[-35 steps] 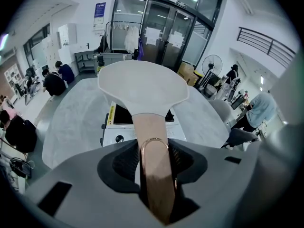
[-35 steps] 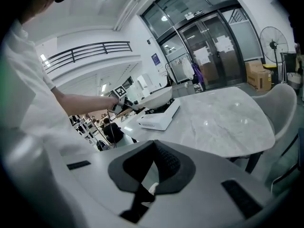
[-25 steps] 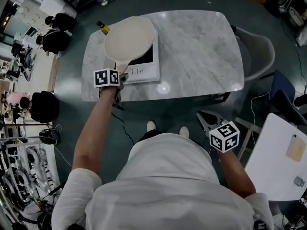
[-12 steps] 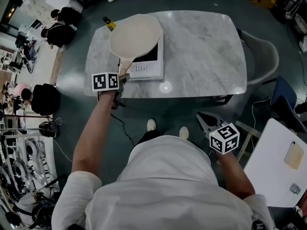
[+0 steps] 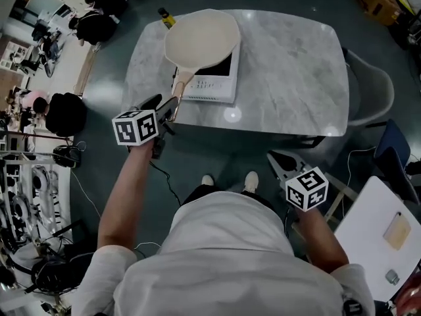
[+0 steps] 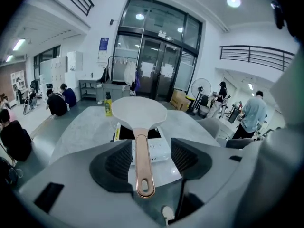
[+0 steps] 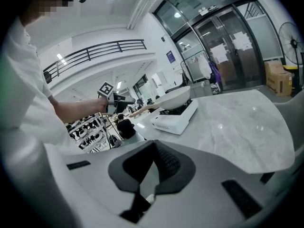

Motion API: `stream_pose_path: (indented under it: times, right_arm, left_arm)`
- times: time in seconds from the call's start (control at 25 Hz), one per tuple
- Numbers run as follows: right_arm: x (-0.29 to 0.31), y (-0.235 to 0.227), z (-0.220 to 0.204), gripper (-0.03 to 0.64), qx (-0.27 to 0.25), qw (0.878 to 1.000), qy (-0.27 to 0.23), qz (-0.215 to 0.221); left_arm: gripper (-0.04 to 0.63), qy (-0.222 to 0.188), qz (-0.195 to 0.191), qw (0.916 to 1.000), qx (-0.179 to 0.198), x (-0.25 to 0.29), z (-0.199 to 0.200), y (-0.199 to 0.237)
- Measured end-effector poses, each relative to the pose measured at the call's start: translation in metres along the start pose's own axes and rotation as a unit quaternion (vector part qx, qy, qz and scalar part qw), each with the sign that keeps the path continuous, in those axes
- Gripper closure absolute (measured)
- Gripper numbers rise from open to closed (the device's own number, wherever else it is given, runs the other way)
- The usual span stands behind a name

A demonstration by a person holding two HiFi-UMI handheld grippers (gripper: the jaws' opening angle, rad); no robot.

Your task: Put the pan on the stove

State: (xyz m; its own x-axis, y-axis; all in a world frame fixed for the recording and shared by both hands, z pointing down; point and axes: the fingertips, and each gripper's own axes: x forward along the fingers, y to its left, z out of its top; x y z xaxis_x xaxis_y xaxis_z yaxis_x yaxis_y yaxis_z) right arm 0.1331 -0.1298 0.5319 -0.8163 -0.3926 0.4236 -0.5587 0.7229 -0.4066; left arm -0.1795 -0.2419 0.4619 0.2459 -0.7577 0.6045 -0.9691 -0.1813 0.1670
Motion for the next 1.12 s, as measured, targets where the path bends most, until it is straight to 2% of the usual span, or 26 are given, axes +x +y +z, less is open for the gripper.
stream_pose_path:
  times: [0.16, 0.24, 0.4, 0.52, 0.6, 0.76, 1.12]
  right_arm:
    - [0.016, 0.019, 0.01, 0.607, -0.021, 1.0, 0.0, 0.008]
    - [0.021, 0.026, 0.015, 0.607, -0.031, 0.999, 0.002, 0.006]
    - [0.032, 0.047, 0.028, 0.609, -0.051, 0.999, -0.001, -0.005]
    - [0.043, 0.069, 0.035, 0.609, -0.069, 0.998, -0.003, -0.011]
    - [0.05, 0.082, 0.036, 0.609, -0.078, 0.997, -0.005, -0.019]
    - [0.063, 0.116, 0.038, 0.609, -0.127, 0.991, 0.002, -0.051]
    - [0.084, 0.197, 0.022, 0.609, -0.132, 0.988, 0.004, -0.073]
  left_arm:
    - [0.344, -0.062, -0.003, 0.9979, 0.021, -0.038, 0.008, 0.003]
    - [0.412, -0.082, -0.009, 0.9962, 0.027, -0.056, 0.007, 0.0]
    - [0.495, -0.085, -0.029, 0.9933, 0.074, -0.088, -0.013, -0.013]
    - [0.562, -0.086, -0.07, 0.9899, 0.089, -0.113, -0.034, -0.023]
    - [0.571, -0.084, -0.107, 0.9871, 0.085, -0.126, -0.052, -0.029]
    - [0.577, -0.071, -0.166, 0.9799, 0.084, -0.149, -0.086, -0.035]
    - [0.577, -0.06, -0.24, 0.9651, 0.085, -0.203, -0.14, -0.02]
